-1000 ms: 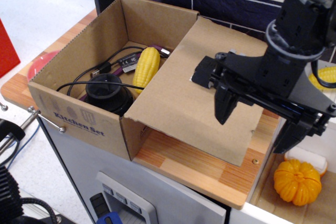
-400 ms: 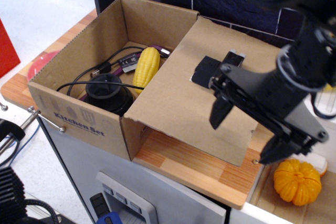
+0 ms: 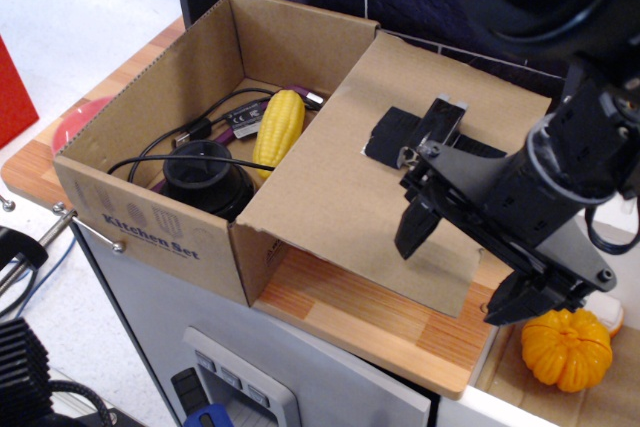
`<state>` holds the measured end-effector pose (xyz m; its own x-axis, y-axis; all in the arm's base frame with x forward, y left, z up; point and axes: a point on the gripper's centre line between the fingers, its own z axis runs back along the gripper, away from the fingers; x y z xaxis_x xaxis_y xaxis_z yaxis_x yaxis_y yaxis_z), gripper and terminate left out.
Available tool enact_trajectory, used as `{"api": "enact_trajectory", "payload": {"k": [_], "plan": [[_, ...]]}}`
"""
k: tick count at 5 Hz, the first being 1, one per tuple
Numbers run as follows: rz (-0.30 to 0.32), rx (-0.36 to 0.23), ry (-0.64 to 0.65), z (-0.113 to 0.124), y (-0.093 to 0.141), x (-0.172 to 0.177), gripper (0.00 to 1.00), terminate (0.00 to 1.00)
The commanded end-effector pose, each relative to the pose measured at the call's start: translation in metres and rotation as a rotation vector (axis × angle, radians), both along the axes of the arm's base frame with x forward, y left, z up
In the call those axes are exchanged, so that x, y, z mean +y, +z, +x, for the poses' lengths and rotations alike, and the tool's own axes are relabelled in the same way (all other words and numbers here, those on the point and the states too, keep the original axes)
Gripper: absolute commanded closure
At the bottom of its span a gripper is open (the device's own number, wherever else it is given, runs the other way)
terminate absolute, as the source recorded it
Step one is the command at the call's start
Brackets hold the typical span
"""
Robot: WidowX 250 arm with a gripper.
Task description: Close brown1fbox flap
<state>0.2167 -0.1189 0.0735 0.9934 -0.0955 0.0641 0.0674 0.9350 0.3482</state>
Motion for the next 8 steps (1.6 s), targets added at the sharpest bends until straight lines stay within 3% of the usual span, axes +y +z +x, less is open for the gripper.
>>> {"api": "enact_trajectory", "payload": {"k": [1, 3, 5, 8], "plan": [[0.114, -0.041, -0.018, 0.006, 0.001, -0.004, 0.0, 0.0], [0.247, -0.077, -0.071, 0.007, -0.001, 0.004, 0.0, 0.0], [0.25, -0.022, -0.108, 0.013, 0.013, 0.014, 0.0, 0.0], [0.357, 0.069, -0.105, 0.012, 0.065, 0.012, 0.0, 0.0]]}}
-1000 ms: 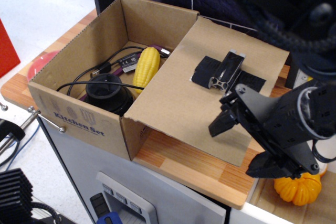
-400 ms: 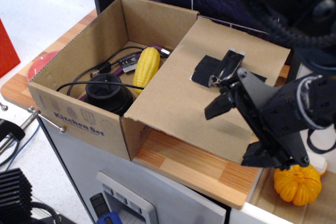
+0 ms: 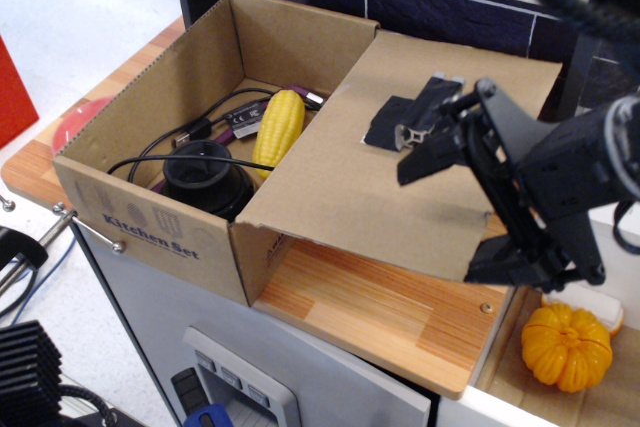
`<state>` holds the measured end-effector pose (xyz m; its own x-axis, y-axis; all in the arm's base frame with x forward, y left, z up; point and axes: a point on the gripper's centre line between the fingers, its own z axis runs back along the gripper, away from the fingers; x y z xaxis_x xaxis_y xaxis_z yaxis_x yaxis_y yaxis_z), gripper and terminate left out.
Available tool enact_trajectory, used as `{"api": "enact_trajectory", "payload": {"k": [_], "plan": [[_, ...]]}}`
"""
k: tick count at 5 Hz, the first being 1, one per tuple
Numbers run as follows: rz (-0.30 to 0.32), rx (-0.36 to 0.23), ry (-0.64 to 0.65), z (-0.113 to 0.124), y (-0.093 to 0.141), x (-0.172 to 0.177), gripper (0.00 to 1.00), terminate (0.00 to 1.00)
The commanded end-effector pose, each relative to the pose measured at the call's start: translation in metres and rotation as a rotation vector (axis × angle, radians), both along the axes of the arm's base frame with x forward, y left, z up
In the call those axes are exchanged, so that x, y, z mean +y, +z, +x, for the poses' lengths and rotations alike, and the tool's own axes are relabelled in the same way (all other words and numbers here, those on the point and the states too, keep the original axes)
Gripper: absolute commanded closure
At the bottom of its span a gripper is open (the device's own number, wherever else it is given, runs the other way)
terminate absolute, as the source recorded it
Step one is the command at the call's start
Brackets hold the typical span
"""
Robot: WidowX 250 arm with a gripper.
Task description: Close brown1fbox flap
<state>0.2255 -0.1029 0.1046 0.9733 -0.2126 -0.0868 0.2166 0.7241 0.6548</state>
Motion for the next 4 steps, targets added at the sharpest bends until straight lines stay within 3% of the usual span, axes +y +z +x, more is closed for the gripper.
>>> {"api": "enact_trajectory", "payload": {"k": [1, 2, 4], "plan": [[0.008, -0.001, 0.01, 0.0, 0.055, 0.006, 0.0, 0.0], [-0.051, 0.069, -0.003, 0.0, 0.07, 0.031, 0.0, 0.0], [0.011, 0.071, -0.073, -0.008, 0.1, 0.076, 0.0, 0.0]]}}
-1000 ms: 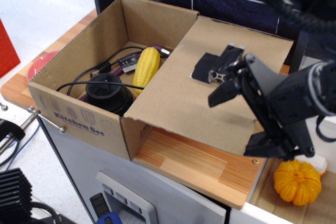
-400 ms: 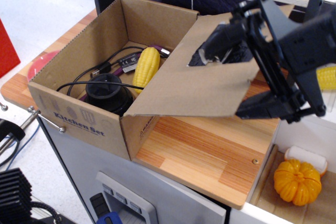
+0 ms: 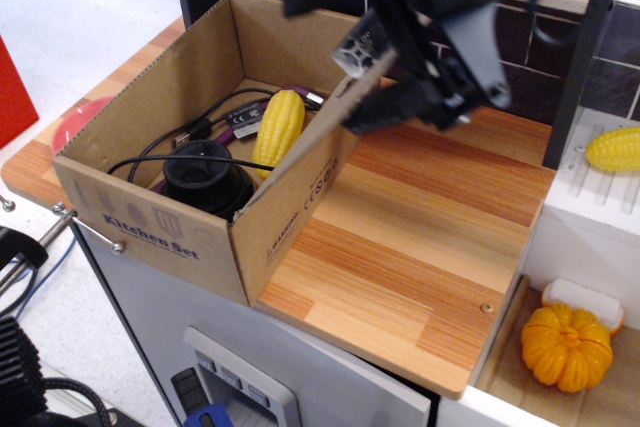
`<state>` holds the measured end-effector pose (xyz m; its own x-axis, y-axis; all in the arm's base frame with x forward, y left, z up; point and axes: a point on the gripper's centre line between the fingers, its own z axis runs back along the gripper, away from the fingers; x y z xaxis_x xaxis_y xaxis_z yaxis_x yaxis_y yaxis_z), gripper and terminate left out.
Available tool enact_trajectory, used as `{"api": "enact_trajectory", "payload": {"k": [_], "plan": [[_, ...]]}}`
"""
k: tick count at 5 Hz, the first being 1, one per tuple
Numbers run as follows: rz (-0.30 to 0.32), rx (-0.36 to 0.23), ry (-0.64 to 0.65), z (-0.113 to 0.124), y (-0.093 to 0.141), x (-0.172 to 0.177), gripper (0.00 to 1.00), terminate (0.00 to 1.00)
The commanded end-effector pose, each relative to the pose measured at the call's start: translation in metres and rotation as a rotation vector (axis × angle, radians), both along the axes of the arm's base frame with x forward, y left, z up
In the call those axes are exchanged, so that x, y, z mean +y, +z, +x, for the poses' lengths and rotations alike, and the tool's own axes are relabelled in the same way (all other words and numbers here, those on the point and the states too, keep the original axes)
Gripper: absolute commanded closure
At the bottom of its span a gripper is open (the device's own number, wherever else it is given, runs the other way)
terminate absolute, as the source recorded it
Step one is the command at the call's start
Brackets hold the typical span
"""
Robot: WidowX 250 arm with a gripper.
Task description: Close brown1fbox flap
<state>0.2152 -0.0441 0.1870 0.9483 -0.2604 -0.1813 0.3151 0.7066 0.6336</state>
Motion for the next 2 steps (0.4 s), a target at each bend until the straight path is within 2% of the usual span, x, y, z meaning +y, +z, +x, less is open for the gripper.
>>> {"api": "enact_trajectory", "payload": {"k": [1, 2], "plan": [[0.028, 0.005, -0.072, 0.0, 0.021, 0.033, 0.0, 0.0], [0.061, -0.02, -0.107, -0.009, 0.017, 0.048, 0.0, 0.0]]}}
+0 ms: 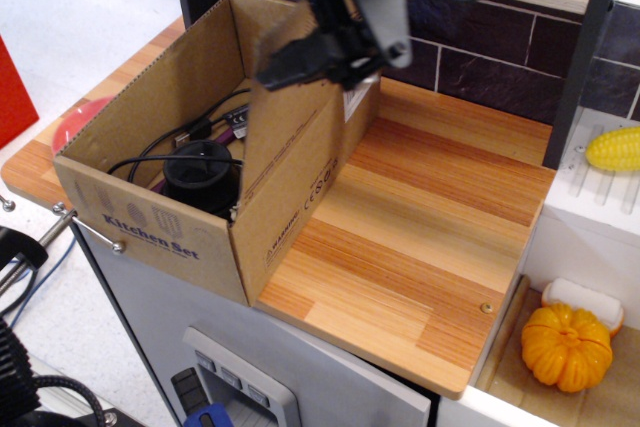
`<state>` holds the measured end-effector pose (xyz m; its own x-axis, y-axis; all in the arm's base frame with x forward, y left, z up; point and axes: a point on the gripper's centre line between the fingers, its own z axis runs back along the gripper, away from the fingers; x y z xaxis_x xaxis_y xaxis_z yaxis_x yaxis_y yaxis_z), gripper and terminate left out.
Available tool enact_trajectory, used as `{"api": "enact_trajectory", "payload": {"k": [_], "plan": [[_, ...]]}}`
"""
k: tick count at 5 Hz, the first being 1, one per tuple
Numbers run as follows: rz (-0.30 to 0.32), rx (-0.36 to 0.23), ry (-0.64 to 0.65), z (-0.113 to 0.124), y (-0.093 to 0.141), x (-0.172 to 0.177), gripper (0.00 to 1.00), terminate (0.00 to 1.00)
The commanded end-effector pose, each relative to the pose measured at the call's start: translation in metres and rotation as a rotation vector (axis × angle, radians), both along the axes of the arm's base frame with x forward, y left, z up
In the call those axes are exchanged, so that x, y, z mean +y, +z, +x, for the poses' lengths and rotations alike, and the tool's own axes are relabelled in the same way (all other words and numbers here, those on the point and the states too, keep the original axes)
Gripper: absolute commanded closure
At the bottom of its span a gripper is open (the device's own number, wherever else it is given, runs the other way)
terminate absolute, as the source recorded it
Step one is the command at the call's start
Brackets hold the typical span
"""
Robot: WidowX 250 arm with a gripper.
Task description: Close brown1fbox flap
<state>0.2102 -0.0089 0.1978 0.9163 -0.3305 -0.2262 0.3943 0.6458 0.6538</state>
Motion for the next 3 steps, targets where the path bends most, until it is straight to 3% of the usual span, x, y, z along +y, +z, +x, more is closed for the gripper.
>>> {"api": "enact_trajectory", "payload": {"k": [1, 2, 3], "plan": [[0.031, -0.081, -0.088, -0.008, 0.002, 0.035, 0.0, 0.0], [0.013, -0.068, -0.165, -0.007, -0.001, 0.056, 0.0, 0.0], [0.022, -0.047, -0.225, 0.0, 0.009, 0.072, 0.0, 1.0]]}}
